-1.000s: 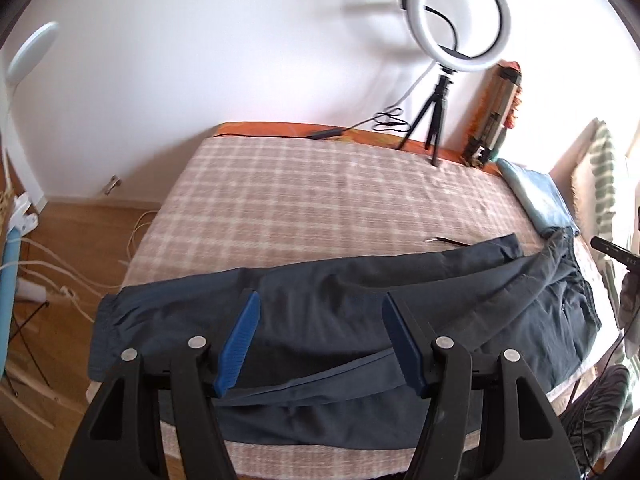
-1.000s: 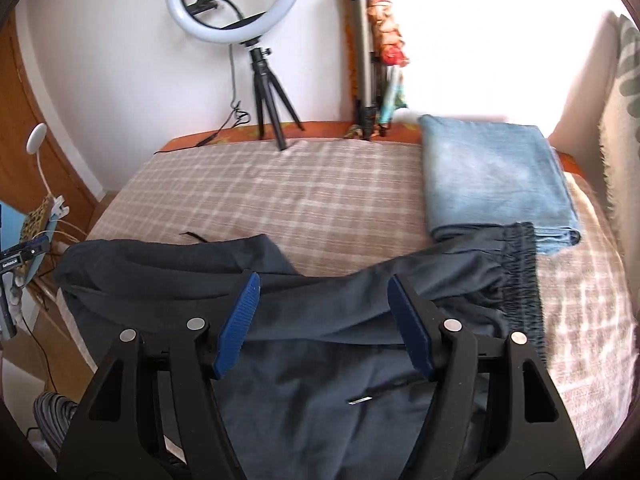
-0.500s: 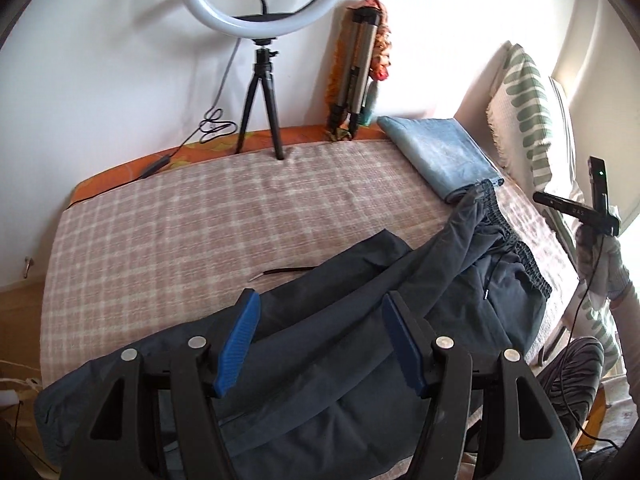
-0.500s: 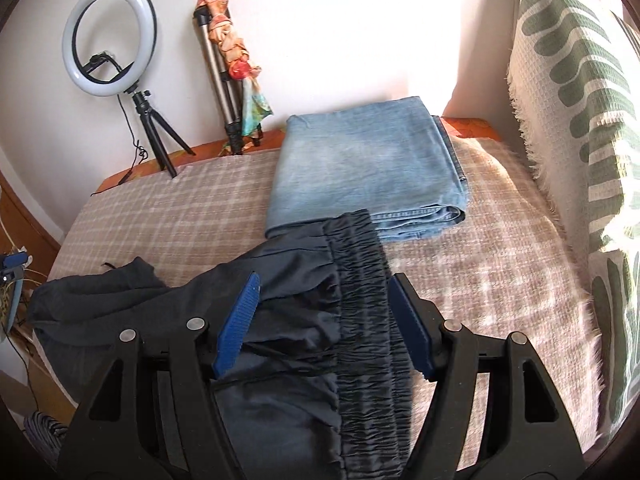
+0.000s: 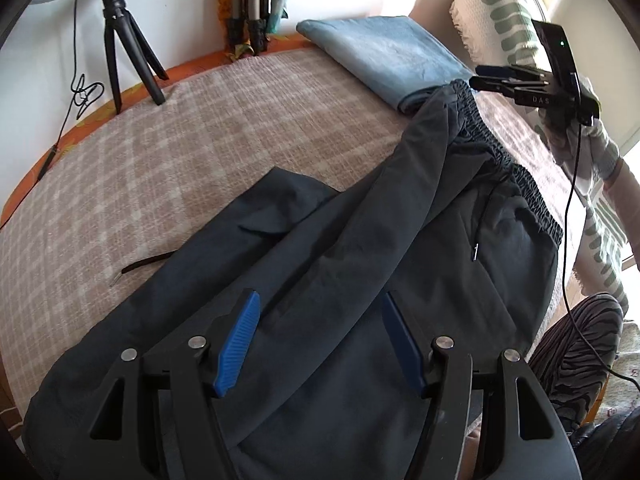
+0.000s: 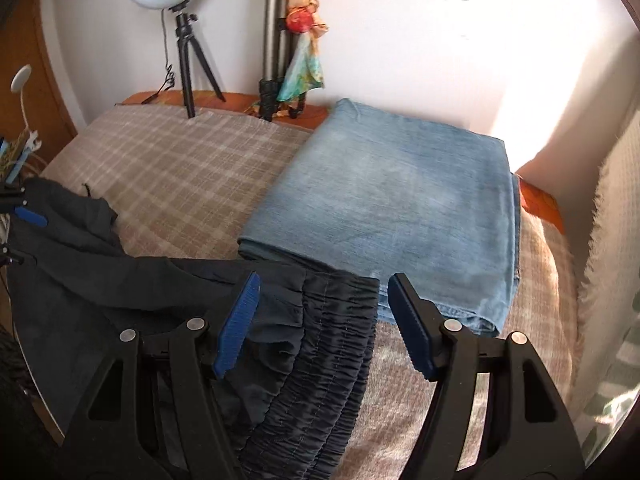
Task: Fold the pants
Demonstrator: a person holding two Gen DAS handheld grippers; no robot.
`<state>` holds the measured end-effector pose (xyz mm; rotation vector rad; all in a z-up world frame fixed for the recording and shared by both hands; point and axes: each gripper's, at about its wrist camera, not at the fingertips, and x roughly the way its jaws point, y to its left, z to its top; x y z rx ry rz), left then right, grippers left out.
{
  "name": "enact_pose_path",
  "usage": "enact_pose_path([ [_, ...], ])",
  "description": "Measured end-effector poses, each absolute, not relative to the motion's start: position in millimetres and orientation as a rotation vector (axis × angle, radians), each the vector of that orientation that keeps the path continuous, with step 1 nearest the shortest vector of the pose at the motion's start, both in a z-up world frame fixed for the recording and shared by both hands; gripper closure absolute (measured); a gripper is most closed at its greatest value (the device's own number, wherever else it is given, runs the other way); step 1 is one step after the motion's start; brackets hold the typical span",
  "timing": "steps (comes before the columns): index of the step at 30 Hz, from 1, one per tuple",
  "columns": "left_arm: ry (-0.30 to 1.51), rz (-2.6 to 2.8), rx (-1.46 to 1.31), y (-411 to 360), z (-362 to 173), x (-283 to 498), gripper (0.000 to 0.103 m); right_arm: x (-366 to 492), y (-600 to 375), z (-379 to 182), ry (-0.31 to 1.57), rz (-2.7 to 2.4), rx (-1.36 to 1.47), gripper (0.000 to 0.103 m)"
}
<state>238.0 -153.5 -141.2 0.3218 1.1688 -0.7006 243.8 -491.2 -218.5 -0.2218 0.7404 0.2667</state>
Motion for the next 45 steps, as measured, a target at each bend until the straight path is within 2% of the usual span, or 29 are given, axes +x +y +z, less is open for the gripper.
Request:
enact_pose_path([
  [7, 1.219, -0.682, 0.348, -161, -172, 249, 0.042, 272, -455, -248, 0.839, 0.346, -0.498, 0.033],
  [14, 1.229, -0.678, 0.310, -156, -186, 252, 0.042, 276, -461, -256, 0.866, 0.377, -0.499, 0.034],
  [15, 1.230, -0.680, 0.306, -156, -187, 253, 0.042, 274, -461, -255, 0.858, 0.374, -0.500, 0.039],
  [16, 1.223, -0.680, 0.309, -156, -187, 252, 0.047, 272, -461, -254, 0.851, 0.362, -0.507, 0.055],
  [17, 1.219, -0.678, 0.315, -156, -187, 251, 0.055, 271, -462, -253, 0.849, 0.348, -0.509, 0.064],
  [18, 1.217, -0.676, 0.320, -155, -188, 250, 0.057, 269, -463, -251, 0.847, 0.342, -0.501, 0.073],
  [20, 1.208, -0.662, 0.323, -154, -187, 249, 0.070, 263, -463, -247, 0.841, 0.346, -0.481, 0.081],
  [21, 1.205, -0.663, 0.318, -153, -187, 248, 0.074, 258, -461, -246, 0.838, 0.347, -0.484, 0.089],
  [23, 1.195, -0.662, 0.321, -151, -187, 245, 0.086, 247, -454, -244, 0.822, 0.330, -0.521, 0.093],
  [25, 1.187, -0.659, 0.324, -148, -187, 243, 0.095, 234, -449, -241, 0.804, 0.317, -0.537, 0.095],
  [30, 1.155, -0.681, 0.332, -144, -183, 232, 0.103, 199, -452, -222, 0.742, 0.287, -0.506, 0.096],
  [37, 1.087, -0.677, 0.325, -139, -170, 211, 0.103, 120, -455, -202, 0.660, 0.246, -0.460, 0.097],
  [45, 1.022, -0.714, 0.371, -131, -161, 162, 0.103, 28, -445, -229, 0.625, 0.181, -0.375, 0.097],
])
